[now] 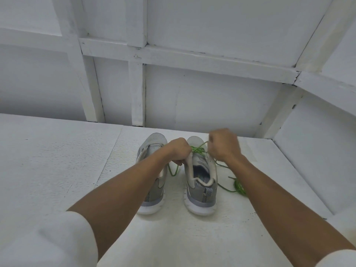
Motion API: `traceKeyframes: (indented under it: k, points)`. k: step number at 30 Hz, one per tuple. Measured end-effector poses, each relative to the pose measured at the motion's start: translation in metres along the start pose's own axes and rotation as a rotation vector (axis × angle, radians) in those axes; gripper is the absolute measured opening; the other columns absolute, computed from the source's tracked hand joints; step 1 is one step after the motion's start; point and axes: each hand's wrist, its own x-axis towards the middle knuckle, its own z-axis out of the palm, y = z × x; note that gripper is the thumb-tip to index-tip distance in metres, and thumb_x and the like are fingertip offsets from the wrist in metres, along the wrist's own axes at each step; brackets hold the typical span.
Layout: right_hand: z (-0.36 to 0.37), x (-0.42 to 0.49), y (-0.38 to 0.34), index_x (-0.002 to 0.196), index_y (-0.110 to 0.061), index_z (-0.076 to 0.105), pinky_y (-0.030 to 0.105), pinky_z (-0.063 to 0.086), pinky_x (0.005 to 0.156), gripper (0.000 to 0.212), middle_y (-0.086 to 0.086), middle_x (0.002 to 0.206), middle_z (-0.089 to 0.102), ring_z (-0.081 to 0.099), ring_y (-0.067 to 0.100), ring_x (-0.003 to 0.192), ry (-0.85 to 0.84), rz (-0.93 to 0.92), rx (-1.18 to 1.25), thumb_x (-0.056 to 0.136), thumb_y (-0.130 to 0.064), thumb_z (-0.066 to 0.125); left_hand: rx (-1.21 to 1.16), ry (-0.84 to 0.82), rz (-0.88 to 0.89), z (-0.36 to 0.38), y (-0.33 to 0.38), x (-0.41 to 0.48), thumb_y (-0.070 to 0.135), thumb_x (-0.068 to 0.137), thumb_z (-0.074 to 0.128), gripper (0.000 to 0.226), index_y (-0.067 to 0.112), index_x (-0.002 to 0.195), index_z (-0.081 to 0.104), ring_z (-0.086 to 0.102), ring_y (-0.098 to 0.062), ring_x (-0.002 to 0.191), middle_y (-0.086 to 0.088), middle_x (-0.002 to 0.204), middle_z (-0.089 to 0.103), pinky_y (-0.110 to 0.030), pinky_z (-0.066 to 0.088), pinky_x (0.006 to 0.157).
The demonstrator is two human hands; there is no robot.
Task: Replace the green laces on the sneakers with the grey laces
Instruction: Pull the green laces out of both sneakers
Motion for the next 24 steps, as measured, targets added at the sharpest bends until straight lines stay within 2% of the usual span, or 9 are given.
traceKeyframes:
  k: [3, 5, 7, 10, 14, 17, 19, 22, 24]
  points:
    - [-0.006, 0.009, 0.019, 0.092, -0.010, 0.055, 0.038, 0.037, 0.080, 0.010, 0.008, 0.102, 0.062, 0.051, 0.032, 0.098, -0.002, 0.194, 0.032, 0.085, -0.013, 0.047, 0.045, 0.002, 0.001, -0.002, 0.003, -0.003, 0.014, 0.098, 0.043, 0.016, 0.012, 0.101, 0.059, 0.058, -0.016, 0.061, -0.016, 0.111, 0.068, -0.023, 0.055, 0.053]
    - [-0.005, 0.010, 0.017, 0.110, -0.010, 0.056, 0.041, 0.041, 0.089, 0.028, 0.009, 0.117, 0.058, 0.050, 0.033, 0.110, -0.048, 0.157, 0.142, 0.084, -0.016, 0.052, 0.053, -0.005, -0.001, -0.001, 0.004, -0.002, 0.014, 0.098, 0.043, 0.016, 0.013, 0.101, 0.058, 0.057, -0.014, 0.061, -0.017, 0.114, 0.067, -0.019, 0.052, 0.046]
    - [-0.001, 0.008, 0.005, 0.123, -0.016, 0.055, 0.042, 0.040, 0.099, 0.043, 0.004, 0.132, 0.053, 0.044, 0.030, 0.124, -0.113, 0.023, 0.249, 0.081, -0.021, 0.058, 0.048, -0.008, 0.009, -0.002, 0.003, -0.001, 0.014, 0.098, 0.044, 0.014, 0.012, 0.101, 0.057, 0.057, -0.015, 0.060, -0.018, 0.115, 0.067, -0.018, 0.051, 0.045]
    - [0.010, 0.000, -0.017, 0.112, -0.024, 0.064, 0.044, 0.031, 0.105, 0.030, -0.005, 0.139, 0.048, 0.030, 0.025, 0.136, -0.224, -0.162, 0.169, 0.082, -0.028, 0.061, 0.036, -0.011, 0.015, -0.003, 0.002, -0.001, 0.012, 0.099, 0.043, 0.015, 0.010, 0.101, 0.058, 0.058, -0.017, 0.059, -0.020, 0.114, 0.067, -0.020, 0.052, 0.046]
    - [0.015, -0.003, -0.025, 0.097, -0.022, 0.062, 0.043, 0.028, 0.102, 0.010, -0.006, 0.124, 0.057, 0.026, 0.023, 0.138, -0.227, -0.170, 0.108, 0.088, -0.020, 0.058, 0.011, -0.034, -0.002, -0.002, 0.001, -0.003, 0.005, 0.096, 0.036, 0.033, -0.003, 0.113, 0.063, 0.066, -0.026, 0.064, -0.026, 0.106, 0.068, -0.030, 0.058, 0.059]
    - [0.004, 0.002, -0.011, 0.093, -0.020, 0.062, 0.038, 0.039, 0.090, 0.014, 0.001, 0.106, 0.063, 0.047, 0.027, 0.118, -0.121, -0.056, 0.050, 0.083, -0.011, 0.058, 0.016, -0.020, 0.002, -0.002, 0.000, -0.002, 0.010, 0.097, 0.040, 0.028, 0.003, 0.112, 0.063, 0.068, -0.029, 0.076, -0.021, 0.112, 0.068, -0.029, 0.058, 0.060]
    - [-0.007, 0.008, 0.009, 0.096, -0.017, 0.060, 0.036, 0.042, 0.082, 0.016, 0.005, 0.100, 0.064, 0.053, 0.030, 0.103, -0.033, 0.116, 0.023, 0.082, -0.011, 0.056, 0.020, -0.008, 0.007, -0.001, 0.000, 0.001, 0.014, 0.097, 0.042, 0.020, 0.011, 0.105, 0.061, 0.064, -0.023, 0.070, -0.018, 0.113, 0.068, -0.028, 0.058, 0.060]
    - [-0.015, 0.014, 0.031, 0.105, -0.013, 0.056, 0.037, 0.039, 0.082, 0.020, 0.007, 0.107, 0.061, 0.050, 0.031, 0.104, -0.040, 0.276, 0.012, 0.085, -0.013, 0.055, 0.030, -0.007, 0.003, 0.000, -0.001, 0.002, 0.015, 0.097, 0.043, 0.018, 0.013, 0.102, 0.059, 0.061, -0.019, 0.065, -0.015, 0.109, 0.069, -0.024, 0.056, 0.055]
    - [-0.014, 0.014, 0.027, 0.122, -0.011, 0.050, 0.040, 0.042, 0.089, 0.039, 0.009, 0.118, 0.057, 0.048, 0.033, 0.113, -0.113, 0.256, 0.078, 0.084, -0.014, 0.055, 0.034, -0.013, 0.000, 0.000, -0.001, 0.003, 0.015, 0.097, 0.042, 0.017, 0.014, 0.101, 0.059, 0.059, -0.016, 0.063, -0.012, 0.101, 0.067, -0.021, 0.054, 0.050]
